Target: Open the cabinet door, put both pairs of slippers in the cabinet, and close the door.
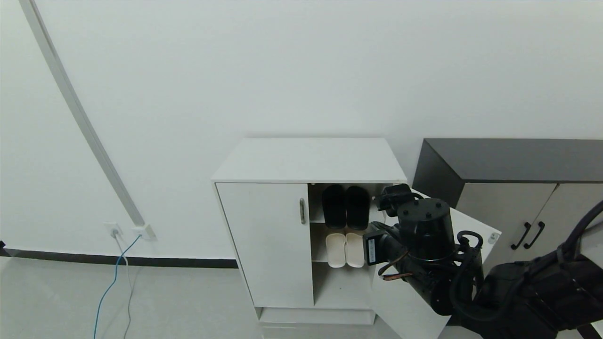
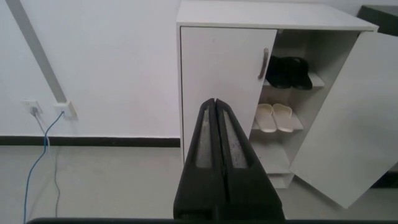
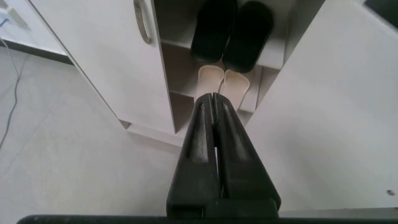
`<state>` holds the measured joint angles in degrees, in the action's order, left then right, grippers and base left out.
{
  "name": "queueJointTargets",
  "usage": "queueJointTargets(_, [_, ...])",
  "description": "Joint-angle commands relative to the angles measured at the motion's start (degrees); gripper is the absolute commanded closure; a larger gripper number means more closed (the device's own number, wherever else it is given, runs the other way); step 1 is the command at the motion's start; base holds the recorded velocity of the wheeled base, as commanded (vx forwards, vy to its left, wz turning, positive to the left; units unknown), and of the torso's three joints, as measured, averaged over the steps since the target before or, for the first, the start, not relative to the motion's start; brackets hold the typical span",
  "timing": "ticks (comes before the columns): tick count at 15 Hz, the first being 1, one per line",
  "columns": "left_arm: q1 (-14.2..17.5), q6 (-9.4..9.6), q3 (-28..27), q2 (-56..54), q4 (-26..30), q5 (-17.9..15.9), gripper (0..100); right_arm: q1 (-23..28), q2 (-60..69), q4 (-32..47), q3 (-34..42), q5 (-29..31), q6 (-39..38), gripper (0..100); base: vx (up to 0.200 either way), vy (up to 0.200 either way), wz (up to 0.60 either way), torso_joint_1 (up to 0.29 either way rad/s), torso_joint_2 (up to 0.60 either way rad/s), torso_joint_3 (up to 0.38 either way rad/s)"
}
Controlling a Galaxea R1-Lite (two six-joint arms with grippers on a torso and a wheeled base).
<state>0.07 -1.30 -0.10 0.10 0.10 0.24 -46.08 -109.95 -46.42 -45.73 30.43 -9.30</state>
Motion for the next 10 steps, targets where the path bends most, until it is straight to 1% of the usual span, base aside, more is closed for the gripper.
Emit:
queueJointTargets(1, [0.0,0.07,0.0,0.0,0.0,0.0,100,0.0,-0.1,-0.1,-0.1,0.2,0.0,100,0.0,0.0,0.0,0.256,-0.57,-0.31])
queueJointTargets(7, [0.0,-0.01,0.0,0.0,0.0,0.0,100,0.2,-0.2,-1.7,0.9,0.2,0.9,100,0.0,0.0,0.0,0.185,-0.4,-0.223])
queueJointTargets(10, [0.0,-0.01,0.0,0.0,0.0,0.0,100,0.2,-0.2,-2.5,1.8,0.0,1.7,100,0.0,0.0,0.0,0.146,-0.31,-0.162])
